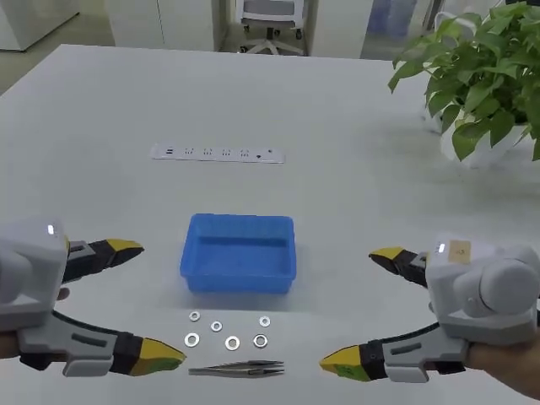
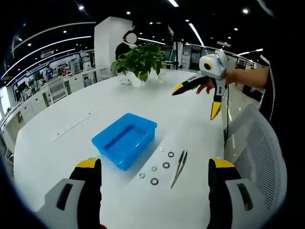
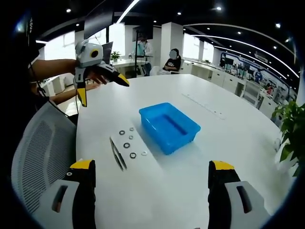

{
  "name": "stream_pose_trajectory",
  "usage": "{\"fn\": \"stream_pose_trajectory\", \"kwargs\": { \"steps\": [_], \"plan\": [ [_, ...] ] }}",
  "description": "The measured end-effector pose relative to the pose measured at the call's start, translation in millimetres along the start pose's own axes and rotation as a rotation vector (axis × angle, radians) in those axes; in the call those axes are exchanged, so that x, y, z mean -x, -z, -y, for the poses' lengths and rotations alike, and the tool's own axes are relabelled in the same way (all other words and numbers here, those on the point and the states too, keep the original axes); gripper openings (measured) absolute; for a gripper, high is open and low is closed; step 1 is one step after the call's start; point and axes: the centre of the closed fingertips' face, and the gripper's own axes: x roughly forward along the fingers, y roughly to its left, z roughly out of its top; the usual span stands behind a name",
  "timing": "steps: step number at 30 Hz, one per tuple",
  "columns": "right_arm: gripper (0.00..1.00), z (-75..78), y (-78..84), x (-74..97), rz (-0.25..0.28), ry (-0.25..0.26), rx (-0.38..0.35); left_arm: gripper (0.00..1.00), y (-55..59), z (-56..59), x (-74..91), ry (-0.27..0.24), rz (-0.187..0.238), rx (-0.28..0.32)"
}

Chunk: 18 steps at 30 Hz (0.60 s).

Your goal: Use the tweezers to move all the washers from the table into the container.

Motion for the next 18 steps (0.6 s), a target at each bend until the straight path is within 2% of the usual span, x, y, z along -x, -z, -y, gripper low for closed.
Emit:
{"fn": "stream_pose_trajectory", "kwargs": {
  "steps": [18],
  "plan": [
    [1.0, 3.4, -0.8, 3.2, 0.003, 0.011, 0.002, 0.99, -1.9, -1.2, 0.1, -0.003, 0.002, -0.003]
  ]
}}
